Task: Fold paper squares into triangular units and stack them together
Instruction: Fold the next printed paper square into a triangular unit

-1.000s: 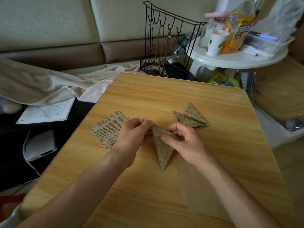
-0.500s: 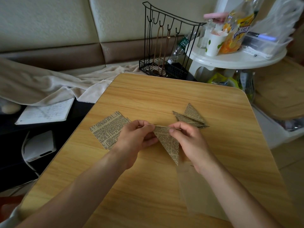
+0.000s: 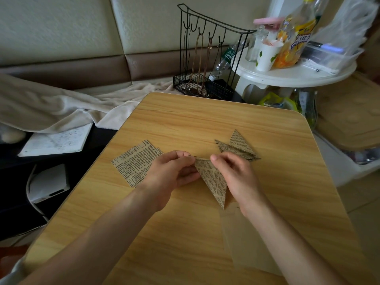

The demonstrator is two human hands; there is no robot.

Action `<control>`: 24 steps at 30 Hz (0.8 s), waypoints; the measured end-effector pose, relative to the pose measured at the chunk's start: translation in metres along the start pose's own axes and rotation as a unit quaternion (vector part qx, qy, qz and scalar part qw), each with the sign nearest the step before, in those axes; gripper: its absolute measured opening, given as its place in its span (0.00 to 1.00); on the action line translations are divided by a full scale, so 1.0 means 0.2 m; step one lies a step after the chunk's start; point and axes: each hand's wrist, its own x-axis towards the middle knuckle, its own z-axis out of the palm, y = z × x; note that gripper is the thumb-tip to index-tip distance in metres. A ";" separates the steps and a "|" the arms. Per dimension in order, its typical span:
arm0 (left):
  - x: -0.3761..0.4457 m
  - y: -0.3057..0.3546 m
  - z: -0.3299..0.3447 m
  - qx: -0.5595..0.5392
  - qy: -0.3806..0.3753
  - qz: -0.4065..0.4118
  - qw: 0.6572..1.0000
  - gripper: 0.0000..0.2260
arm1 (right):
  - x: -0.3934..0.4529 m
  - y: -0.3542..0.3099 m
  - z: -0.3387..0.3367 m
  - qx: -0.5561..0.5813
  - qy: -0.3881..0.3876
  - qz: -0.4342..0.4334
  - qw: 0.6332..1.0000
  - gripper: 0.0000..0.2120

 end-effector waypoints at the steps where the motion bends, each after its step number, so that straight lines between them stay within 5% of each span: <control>1: 0.00 0.00 0.00 -0.004 0.000 -0.004 1.000 0.02 | 0.00 0.00 0.00 0.018 0.000 -0.001 1.000 0.07; 8: 0.00 0.01 0.00 -0.047 0.026 -0.017 0.998 0.03 | 0.02 0.00 0.00 0.024 -0.017 0.015 0.999 0.04; 14: -0.02 0.01 0.01 0.089 -0.009 0.031 0.995 0.05 | 0.02 0.00 0.00 0.007 -0.067 -0.001 0.998 0.06; 24: -0.03 -0.02 0.01 0.117 -0.041 0.011 0.992 0.05 | 0.02 0.04 0.01 0.025 -0.047 -0.026 0.998 0.05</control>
